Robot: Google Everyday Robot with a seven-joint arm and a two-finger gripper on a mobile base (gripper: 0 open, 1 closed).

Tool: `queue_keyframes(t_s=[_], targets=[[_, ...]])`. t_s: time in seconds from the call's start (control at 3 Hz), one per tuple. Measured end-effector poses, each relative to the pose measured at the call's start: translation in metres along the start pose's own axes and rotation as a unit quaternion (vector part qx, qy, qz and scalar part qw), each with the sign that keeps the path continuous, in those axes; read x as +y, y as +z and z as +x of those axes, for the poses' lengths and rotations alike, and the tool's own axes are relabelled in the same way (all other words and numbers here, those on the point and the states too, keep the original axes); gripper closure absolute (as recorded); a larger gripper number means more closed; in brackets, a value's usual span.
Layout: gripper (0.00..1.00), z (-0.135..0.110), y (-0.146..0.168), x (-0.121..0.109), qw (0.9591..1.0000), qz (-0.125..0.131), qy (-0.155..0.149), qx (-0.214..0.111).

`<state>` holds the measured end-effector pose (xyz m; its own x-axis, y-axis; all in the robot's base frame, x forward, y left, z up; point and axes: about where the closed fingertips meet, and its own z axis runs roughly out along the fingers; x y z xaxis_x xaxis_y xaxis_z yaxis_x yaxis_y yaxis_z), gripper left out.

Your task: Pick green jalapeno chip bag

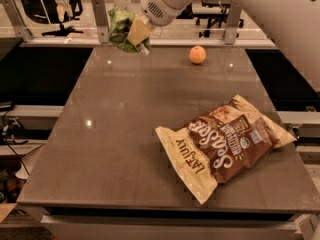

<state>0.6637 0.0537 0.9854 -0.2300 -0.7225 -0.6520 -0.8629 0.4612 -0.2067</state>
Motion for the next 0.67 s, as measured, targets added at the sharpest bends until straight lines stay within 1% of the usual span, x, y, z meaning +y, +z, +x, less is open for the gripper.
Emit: queue_keyframes(t_s=[0.33,0.67], targets=[[1.0,-0.0172,-0.0225,0.0002,0.9989,-0.018,-0.037,-0.023],[1.0,-0.0172,-0.0224,0.0003,0.9989,-0.018,-0.037,-0.023]])
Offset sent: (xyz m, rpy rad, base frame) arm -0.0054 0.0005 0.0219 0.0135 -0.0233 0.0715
